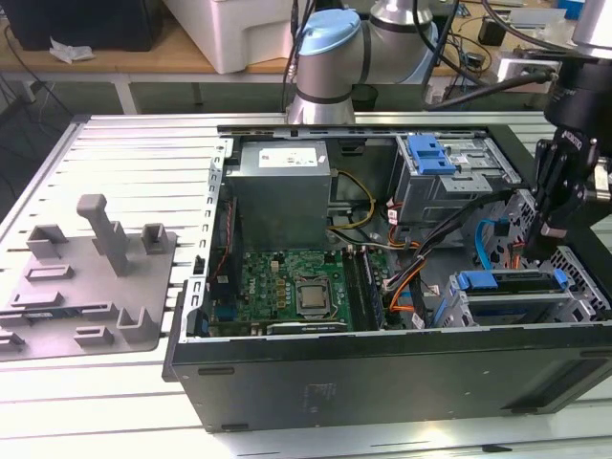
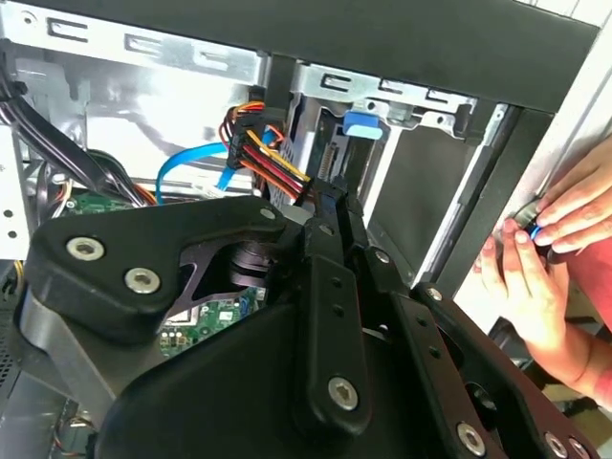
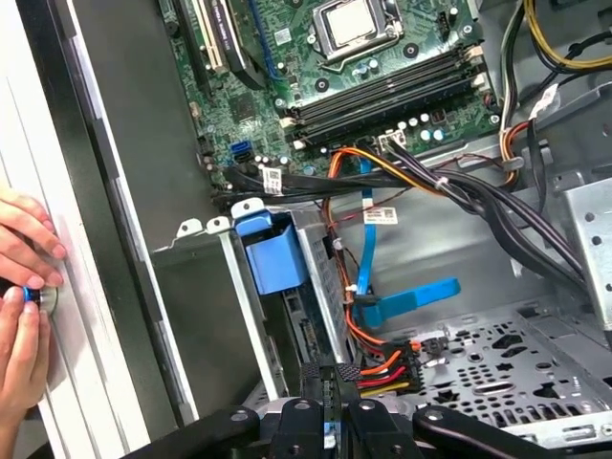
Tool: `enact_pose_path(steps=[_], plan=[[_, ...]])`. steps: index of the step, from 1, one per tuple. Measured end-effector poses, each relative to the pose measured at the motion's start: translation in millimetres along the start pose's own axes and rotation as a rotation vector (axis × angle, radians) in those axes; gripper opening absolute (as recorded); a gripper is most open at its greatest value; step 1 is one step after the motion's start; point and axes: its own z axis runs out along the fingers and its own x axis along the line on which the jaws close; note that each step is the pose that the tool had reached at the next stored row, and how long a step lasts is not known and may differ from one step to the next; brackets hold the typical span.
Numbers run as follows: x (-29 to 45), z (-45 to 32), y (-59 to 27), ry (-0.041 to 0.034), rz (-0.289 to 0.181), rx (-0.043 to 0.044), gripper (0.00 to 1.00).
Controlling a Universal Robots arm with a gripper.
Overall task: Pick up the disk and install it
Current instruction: 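Insert the first disk wire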
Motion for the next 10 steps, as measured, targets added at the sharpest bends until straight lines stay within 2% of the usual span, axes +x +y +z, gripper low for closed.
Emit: enact_pose_path(steps=[2, 10], plan=[[4.0, 0.9, 1.1, -0.0041, 0.000, -0.0004, 0.17], [4.5, 1.0, 1.7, -0.0043, -0.003, 0.0001, 0.17]])
